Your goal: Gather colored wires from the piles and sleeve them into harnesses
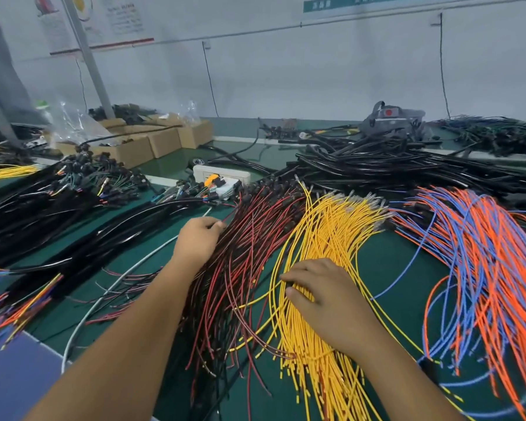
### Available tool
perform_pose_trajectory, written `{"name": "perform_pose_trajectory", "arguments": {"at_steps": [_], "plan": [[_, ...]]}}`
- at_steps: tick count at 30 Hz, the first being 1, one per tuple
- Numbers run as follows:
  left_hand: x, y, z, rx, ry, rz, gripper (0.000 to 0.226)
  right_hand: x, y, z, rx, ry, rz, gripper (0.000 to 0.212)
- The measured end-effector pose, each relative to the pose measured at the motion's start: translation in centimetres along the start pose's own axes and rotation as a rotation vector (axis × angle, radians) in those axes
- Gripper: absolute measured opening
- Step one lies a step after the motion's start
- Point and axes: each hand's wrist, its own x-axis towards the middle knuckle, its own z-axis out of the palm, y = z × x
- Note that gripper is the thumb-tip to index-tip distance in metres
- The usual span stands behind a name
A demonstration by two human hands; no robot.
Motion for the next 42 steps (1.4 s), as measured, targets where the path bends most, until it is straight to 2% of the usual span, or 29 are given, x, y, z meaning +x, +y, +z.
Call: {"name": "perform_pose_trajectory", "arguments": {"at_steps": [5,13,16,20,23,26,29,32,36,39,40,42], "plan": [[-0.8,0.1,-0.5,-0.083,0.158,0.019,0.016,0.0,0.0,-0.1,0.041,-0.001,0.016,0.029],[0.1,0.7,-1.1,-0.053,0.137,0.085,0.010,-0.2,-0.1,-0.5,0.087,0.020,0.014,0.025],[1.5,1.5,-2.1,-0.111,0.104,0.060,0.012,0.0,-0.1,-0.5,0.083,0.020,0.010,0.025],[2.3,2.8,-2.8,-0.027,-0.007,0.023,0.021,0.0,0.0,-0.6,0.099,0.019,0.013,0.024],[2.1,3.7,-2.9,-0.233,-0.147,-0.135,0.034,0.1,-0.1,-0.6,0.101,0.015,0.016,0.024],[1.4,3.9,-2.6,-0.278,-0.253,-0.142,0.028,0.1,-0.1,-0.7,0.113,0.017,0.022,0.023],[0.9,3.8,-2.0,-0.206,-0.184,0.038,0.018,0.0,-0.2,-0.7,0.114,0.014,0.023,0.024],[0.9,3.8,-1.6,-0.034,-0.086,0.184,0.022,0.0,-0.1,-0.7,0.111,0.016,0.024,0.025],[1.3,4.4,-1.8,0.087,-0.025,0.151,0.022,0.1,0.0,-0.6,0.108,0.009,0.022,0.024],[1.1,6.1,-1.6,0.236,0.168,0.234,0.026,0.0,0.0,-0.7,0.125,0.005,0.026,0.023],[0.7,7.2,-1.3,0.209,0.200,0.246,0.025,-0.1,0.0,-0.7,0.192,0.024,0.050,0.024],[-0.5,10.1,-0.3,0.037,0.094,0.207,0.022,-0.3,0.0,-0.9,0.439,0.124,0.145,0.025]]}}
